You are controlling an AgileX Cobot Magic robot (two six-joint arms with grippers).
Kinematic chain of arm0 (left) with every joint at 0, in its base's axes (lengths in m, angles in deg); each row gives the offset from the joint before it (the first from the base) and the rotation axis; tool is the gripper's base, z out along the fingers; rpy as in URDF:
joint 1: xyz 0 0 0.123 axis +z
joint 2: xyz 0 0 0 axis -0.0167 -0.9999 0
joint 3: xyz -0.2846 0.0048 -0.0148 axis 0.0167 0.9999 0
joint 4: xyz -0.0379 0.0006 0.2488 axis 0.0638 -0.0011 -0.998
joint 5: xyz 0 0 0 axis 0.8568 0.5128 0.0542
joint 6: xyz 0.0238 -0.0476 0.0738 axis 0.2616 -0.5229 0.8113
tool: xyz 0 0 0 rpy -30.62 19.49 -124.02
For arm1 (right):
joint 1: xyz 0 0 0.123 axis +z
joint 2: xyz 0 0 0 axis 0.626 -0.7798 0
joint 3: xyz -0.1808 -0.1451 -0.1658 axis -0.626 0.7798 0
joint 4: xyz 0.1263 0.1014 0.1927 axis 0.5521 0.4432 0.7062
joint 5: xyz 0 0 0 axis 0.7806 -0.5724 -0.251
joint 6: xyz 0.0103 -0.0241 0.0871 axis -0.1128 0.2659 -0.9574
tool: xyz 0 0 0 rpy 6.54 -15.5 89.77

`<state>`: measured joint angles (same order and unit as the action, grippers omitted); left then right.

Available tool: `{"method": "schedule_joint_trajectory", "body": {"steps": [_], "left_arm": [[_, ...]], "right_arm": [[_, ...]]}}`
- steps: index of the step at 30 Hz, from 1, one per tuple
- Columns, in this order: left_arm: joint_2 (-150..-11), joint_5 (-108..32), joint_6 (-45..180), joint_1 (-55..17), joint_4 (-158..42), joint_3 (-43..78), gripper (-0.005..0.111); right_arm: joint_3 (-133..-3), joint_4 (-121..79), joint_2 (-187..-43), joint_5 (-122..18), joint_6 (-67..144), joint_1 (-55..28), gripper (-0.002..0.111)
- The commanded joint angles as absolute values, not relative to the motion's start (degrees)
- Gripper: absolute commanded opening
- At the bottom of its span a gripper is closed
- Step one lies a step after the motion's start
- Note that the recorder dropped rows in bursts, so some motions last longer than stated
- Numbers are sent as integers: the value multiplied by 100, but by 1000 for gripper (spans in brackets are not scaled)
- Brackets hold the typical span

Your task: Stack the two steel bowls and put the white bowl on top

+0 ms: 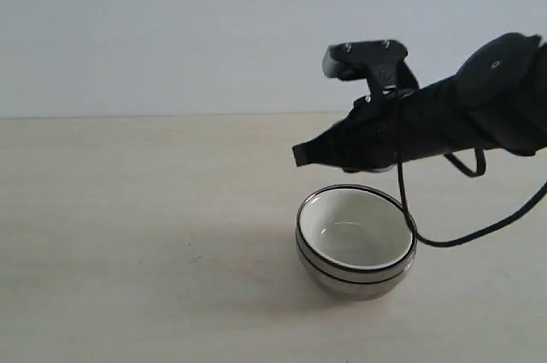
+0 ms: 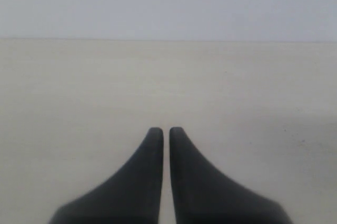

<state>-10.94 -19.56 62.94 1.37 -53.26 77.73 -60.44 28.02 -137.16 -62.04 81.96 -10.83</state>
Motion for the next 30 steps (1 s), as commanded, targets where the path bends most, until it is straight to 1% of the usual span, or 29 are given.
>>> {"method": "schedule_joint_trajectory", "body": {"steps": [1, 4, 7, 9, 12, 14, 17, 20, 22, 23, 25, 27, 28, 30], "left_arm": [[-1076, -1999, 6267, 108, -5326, 7790, 4], [-1076, -1999, 6267, 108, -5326, 7790, 4], [-1076, -1999, 6267, 108, -5326, 7790, 4], [-1076, -1999, 6267, 108, -5326, 7790, 4], [-1076, -1999, 6267, 108, -5326, 7790, 4], [-1076, -1999, 6267, 108, -5326, 7790, 4], [-1076, -1999, 6267, 108, -5326, 7790, 4], [-1076, -1999, 6267, 108, -5326, 7790, 4], [-1076, -1999, 6267, 108, -5326, 7790, 4], [-1076, -1999, 6267, 108, -5326, 7790, 4], [-1076, -1999, 6267, 108, -5326, 7790, 4], [-1076, -1999, 6267, 108, -5326, 7790, 4], [-1076, -1999, 6267, 108, -5326, 7790, 4], [-1076, -1999, 6267, 108, -5326, 7790, 4]], "right_arm": [[-6078, 2251, -13183, -5385, 8223, -1212, 0], [-6078, 2229, -12999, -5239, 8227, -1575, 0], [-6056, 2229, -12939, -5507, 8109, -1979, 0], [-6056, 2229, -12939, -5660, 8561, -2010, 0], [-6132, 2048, -12939, -6331, 9140, -2010, 0], [-6300, 1527, -12939, -6791, 8741, -2086, 0], [-6491, -175, -12927, -7159, 7652, -2108, 0], [-6491, -1548, -12915, -7588, 7738, -2084, 0], [-6491, -2626, -12915, -7687, 6757, -2156, 0], [-6491, -3586, -12915, -7675, 5282, -2228, 0], [-6587, -5227, -12925, -8137, 2688, -2321, 0], [-6757, -6617, -12997, -9251, 608, -2348, 0], [-6823, -6936, -13069, -9760, 270, -2348, 0], [-6941, -6780, -13186, -10362, 497, -2348, 0]]}}
